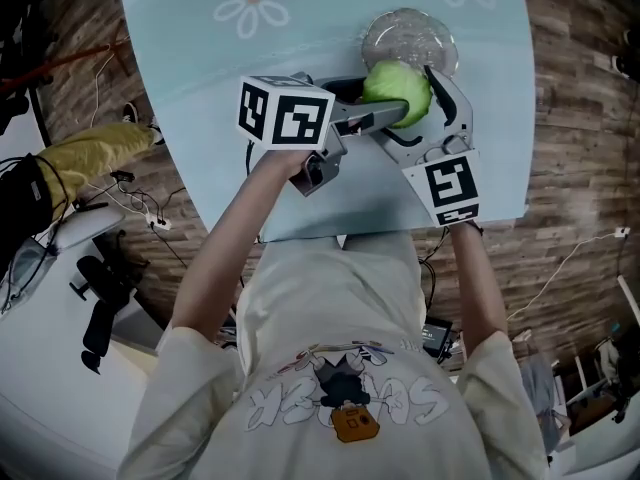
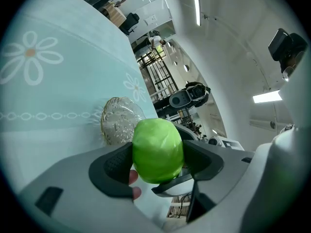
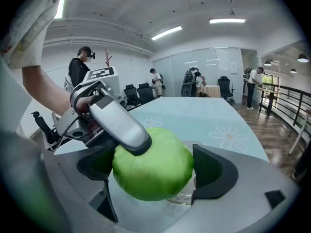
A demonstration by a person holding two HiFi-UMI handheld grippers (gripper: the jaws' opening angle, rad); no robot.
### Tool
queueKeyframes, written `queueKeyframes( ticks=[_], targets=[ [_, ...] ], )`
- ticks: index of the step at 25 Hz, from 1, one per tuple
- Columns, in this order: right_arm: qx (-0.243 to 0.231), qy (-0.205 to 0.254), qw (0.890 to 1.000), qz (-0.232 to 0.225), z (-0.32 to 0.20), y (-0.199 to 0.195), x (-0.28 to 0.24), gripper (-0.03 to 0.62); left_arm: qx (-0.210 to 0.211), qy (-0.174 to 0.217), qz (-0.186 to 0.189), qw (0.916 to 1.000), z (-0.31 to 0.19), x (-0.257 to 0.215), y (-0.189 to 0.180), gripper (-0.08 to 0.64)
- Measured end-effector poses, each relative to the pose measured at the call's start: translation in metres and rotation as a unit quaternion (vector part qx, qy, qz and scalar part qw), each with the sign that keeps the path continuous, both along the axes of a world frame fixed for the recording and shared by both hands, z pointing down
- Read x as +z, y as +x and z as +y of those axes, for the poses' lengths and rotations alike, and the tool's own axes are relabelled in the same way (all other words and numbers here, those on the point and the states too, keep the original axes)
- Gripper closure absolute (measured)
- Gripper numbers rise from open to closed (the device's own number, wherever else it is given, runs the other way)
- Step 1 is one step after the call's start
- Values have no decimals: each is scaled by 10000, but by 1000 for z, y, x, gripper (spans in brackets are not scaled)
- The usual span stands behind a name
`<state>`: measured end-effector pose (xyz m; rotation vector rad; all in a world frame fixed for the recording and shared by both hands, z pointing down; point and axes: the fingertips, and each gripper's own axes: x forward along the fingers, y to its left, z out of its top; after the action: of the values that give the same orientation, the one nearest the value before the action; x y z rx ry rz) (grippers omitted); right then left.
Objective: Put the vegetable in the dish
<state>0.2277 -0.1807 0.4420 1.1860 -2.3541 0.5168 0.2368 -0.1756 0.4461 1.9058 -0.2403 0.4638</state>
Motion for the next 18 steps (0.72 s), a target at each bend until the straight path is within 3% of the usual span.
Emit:
queueKeyframes(
  ticks=[12, 18],
  targets=[
    [-120, -129, 9996, -216, -37, 29, 19, 91, -298, -24, -298, 9991, -37, 16, 29, 227],
    [-311, -232, 9992, -64, -52, 34, 46, 91, -371, 95, -912, 9951, -52, 38, 32, 230]
  ],
)
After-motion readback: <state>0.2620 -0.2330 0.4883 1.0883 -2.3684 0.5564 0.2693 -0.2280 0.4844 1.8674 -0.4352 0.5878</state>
